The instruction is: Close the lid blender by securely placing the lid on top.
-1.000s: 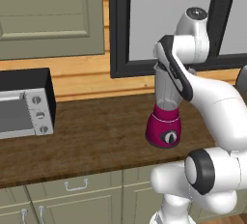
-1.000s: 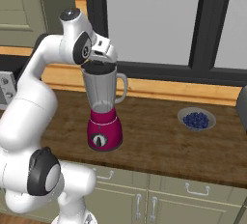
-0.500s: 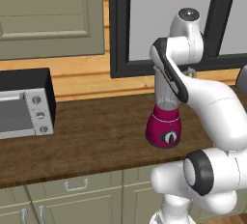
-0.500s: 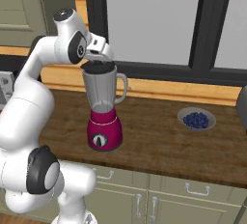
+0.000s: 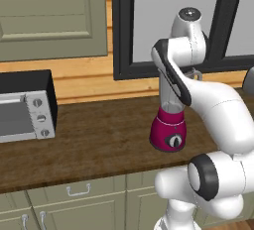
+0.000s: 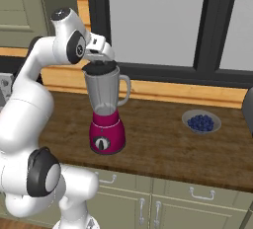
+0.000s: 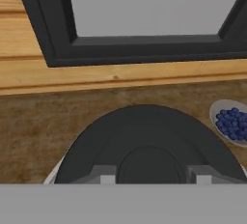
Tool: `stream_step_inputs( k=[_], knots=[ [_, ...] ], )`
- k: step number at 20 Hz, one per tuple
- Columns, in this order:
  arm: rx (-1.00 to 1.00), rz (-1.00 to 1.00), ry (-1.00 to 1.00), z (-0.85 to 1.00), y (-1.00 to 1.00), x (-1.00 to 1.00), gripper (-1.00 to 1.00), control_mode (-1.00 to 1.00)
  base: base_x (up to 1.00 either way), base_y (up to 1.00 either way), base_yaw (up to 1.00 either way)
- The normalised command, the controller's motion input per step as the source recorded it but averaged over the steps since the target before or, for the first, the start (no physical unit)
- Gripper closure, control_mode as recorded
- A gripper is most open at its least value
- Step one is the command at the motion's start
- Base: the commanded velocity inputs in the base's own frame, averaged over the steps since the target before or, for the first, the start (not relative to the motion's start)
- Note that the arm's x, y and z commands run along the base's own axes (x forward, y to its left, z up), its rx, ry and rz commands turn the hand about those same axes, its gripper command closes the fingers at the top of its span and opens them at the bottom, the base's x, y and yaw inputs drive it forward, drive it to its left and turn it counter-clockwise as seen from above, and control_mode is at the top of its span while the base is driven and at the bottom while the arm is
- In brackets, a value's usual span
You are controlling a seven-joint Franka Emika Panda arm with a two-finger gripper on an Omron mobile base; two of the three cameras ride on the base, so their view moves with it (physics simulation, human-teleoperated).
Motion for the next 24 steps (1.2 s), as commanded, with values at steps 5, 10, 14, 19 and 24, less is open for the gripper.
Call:
stream_step_inputs(
  k=[5, 10, 14, 19, 24],
  knots=[
    [0.06, -0.03, 0.01, -0.11, 0.05, 0.00, 1.00, -1.00, 0.00, 0.00, 0.00],
    [0.13, -0.04, 0.03, -0.35, 0.00, 0.00, 1.00, -1.00, 0.00, 0.00, 0.00],
    [0.17, -0.03, 0.00, -0.47, 0.00, 0.00, 1.00, -1.00, 0.00, 0.00, 0.00],
    [0.13, 0.00, 0.00, -0.56, 0.00, 0.00, 1.00, -1.00, 0.00, 0.00, 0.00],
    [0.01, 0.00, 0.04, -0.73, 0.00, 0.00, 1.00, -1.00, 0.00, 0.00, 0.00]
  ],
)
